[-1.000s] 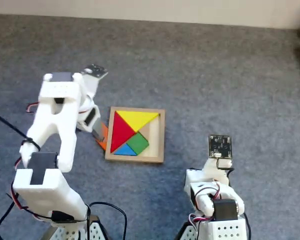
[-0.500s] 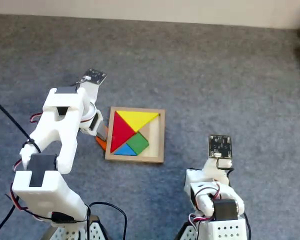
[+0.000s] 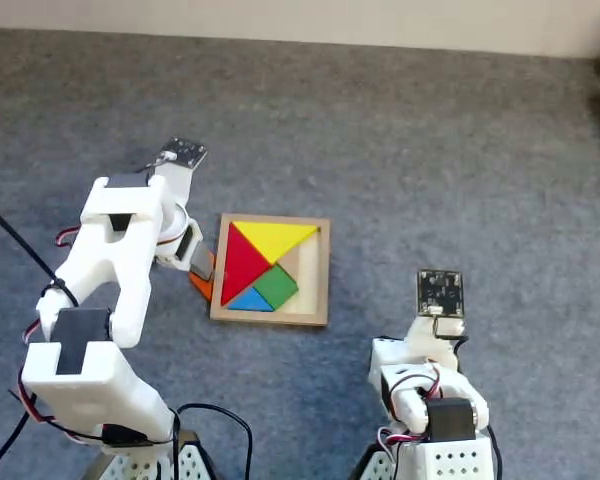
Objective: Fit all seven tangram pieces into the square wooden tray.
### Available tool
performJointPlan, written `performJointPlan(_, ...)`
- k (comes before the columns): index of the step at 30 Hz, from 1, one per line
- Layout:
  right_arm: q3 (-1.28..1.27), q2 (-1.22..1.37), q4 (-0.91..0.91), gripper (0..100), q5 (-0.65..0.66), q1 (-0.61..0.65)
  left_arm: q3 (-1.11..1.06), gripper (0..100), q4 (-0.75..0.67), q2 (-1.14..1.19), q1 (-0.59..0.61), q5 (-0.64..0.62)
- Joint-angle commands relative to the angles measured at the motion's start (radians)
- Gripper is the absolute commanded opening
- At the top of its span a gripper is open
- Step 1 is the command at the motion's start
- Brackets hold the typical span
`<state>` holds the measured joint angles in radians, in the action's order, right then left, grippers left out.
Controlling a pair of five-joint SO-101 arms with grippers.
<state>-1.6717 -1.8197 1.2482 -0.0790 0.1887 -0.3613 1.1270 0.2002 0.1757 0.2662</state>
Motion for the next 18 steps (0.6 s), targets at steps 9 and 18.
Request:
performJointPlan(9,-0.131,-0.016,0.004,0.5,-0.006,0.010,0.202,26,0.226,-0.013,-0.035,-0.011)
performJointPlan(18,-0.131,-0.016,0.004,0.5,-0.006,0.010,0.197,26,0.167,-0.001,-0.105,-0.094)
